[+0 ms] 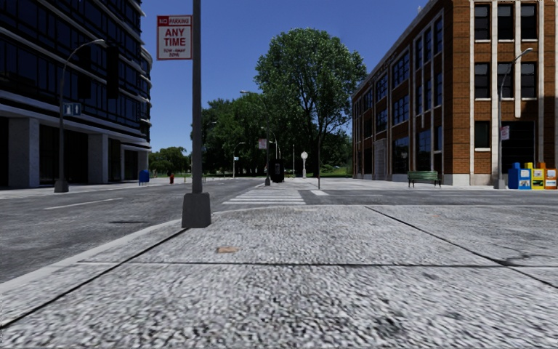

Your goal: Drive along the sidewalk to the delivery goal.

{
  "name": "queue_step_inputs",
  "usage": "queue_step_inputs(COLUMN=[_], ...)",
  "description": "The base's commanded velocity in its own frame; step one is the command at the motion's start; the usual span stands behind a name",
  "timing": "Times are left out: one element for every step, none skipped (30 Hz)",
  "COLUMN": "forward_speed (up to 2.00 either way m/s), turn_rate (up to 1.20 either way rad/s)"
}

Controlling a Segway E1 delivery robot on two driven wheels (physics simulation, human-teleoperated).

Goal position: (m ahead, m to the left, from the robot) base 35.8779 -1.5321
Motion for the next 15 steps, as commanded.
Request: queue_step_inputs(forward_speed=[2.0, 2.0, 2.0, 2.0, 2.0, 2.0, 2.0, 2.0, 2.0, 2.0, 2.0, 2.0, 2.0, 2.0, 2.0], turn_rate=[0.0, 0.0, 0.0, 0.0, 0.0, 0.0, 0.0, 0.0, 0.0, 0.0, 0.0, 0.0, 0.0, 0.0, 0.0])
